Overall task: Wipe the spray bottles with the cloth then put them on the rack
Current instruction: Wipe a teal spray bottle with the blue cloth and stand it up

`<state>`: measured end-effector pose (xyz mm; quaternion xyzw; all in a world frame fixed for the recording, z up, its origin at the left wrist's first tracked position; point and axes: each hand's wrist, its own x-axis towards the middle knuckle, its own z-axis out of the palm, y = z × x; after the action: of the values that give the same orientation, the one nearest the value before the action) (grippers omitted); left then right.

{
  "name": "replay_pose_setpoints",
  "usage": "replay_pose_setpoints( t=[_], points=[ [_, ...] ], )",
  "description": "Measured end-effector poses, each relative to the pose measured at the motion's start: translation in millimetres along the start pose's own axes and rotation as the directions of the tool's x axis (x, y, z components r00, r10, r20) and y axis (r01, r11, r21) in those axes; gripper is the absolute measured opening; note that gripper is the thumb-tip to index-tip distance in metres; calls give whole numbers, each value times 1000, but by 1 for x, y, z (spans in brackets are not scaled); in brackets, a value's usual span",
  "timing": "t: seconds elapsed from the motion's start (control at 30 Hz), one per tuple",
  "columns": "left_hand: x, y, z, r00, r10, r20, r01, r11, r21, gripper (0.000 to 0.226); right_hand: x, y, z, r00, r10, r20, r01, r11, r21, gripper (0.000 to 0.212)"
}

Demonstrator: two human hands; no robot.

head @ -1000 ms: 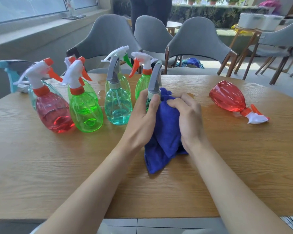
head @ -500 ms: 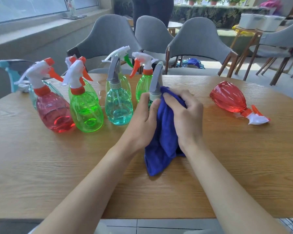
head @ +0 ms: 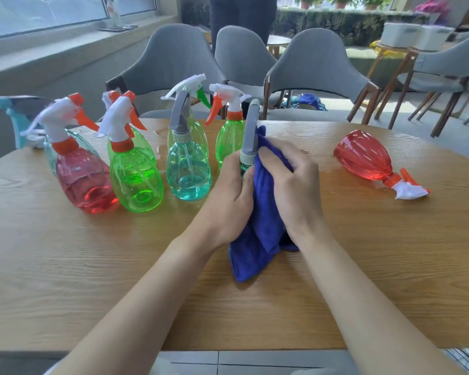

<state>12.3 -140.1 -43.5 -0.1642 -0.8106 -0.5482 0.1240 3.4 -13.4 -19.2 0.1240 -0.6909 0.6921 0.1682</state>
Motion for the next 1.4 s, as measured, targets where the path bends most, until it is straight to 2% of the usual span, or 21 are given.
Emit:
replay_pose_setpoints(
  t=[0.13, 0.2, 0.37, 0.53, 0.6, 0.7, 0.73, 0.83, 0.9, 1.0, 1.1, 1.27, 1.33, 1.4],
  points=[
    [1, -1, 3, 997, -7, -80, 9, 1000, 24, 18, -8, 0, 4, 977, -211, -43, 198, 959, -201, 17],
    [1, 0, 5, 996, -11, -91, 14, 999, 37, 20, -8, 2, 5, 968, -246, -49, 227, 943, -244, 18],
    [-3, 3, 5, 1000, -4, -4, 4, 992, 126, 48, 3, 8, -5, 997, -47, -56, 39, 991, -128, 20],
    [2, -4, 3, 1000, 24, -11, -22, 991, 129, 59, 4, 14, -9, 999, -39, -31, 34, 990, -138, 8],
    [3, -5, 1, 1000, 19, -15, -17, 993, 120, 57, 5, 16, -14, 999, -47, -27, 41, 983, -177, 13],
    [4, -6, 0, 1000, -4, -28, 6, 996, 91, 46, 7, 20, -18, 1000, -27, -6, 25, 970, -243, 5],
    [4, -6, 0, 999, -15, -33, 18, 996, 82, 44, 7, 22, -19, 1000, -12, 1, 12, 963, -270, 10],
    [4, -5, 0, 998, -52, -37, 54, 997, 62, 41, 9, 28, -23, 993, 116, 7, -104, 911, -398, 24],
    [3, -5, -1, 997, -78, -28, 79, 996, 44, 41, 10, 31, -24, 984, 179, -6, -162, 878, -450, 24],
    [4, -4, -3, 996, -91, -27, 91, 996, 22, 48, 8, 26, -17, 998, 55, 7, -50, 949, -310, 23],
    [4, -5, -4, 996, -83, -38, 83, 997, 9, 54, 4, 23, -9, 997, -41, 69, 59, 955, -290, 25],
    [2, -6, -2, 996, -42, -81, 50, 995, 91, 42, 6, 28, -20, 993, 98, 70, -56, 888, -456, 31],
    [5, -7, 0, 993, -18, -113, 37, 985, 167, 43, 7, 35, -27, 980, 192, 60, -125, 813, -569, 38],
    [9, -9, -1, 990, -21, -142, 54, 971, 235, 49, 7, 39, -31, 969, 242, 38, -172, 780, -602, 44]
  ],
)
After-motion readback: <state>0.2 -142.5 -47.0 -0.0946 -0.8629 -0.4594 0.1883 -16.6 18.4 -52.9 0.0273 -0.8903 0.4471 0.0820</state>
